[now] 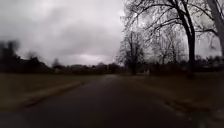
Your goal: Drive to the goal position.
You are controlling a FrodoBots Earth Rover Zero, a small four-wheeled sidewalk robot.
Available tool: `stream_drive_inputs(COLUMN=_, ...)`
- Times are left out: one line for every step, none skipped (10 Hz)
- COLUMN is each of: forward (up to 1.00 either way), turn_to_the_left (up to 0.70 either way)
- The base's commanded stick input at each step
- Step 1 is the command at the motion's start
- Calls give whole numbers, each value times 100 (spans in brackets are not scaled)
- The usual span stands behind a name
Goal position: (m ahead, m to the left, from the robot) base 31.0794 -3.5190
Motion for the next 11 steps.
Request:
stream_drive_inputs(forward=100, turn_to_the_left=0)
stream_drive_inputs(forward=100, turn_to_the_left=0)
stream_drive_inputs(forward=100, turn_to_the_left=0)
stream_drive_inputs(forward=100, turn_to_the_left=0)
stream_drive_inputs(forward=100, turn_to_the_left=0)
stream_drive_inputs(forward=100, turn_to_the_left=0)
stream_drive_inputs(forward=100, turn_to_the_left=0)
stream_drive_inputs(forward=100, turn_to_the_left=0)
stream_drive_inputs(forward=100, turn_to_the_left=0)
stream_drive_inputs(forward=100, turn_to_the_left=0)
stream_drive_inputs(forward=100, turn_to_the_left=0)
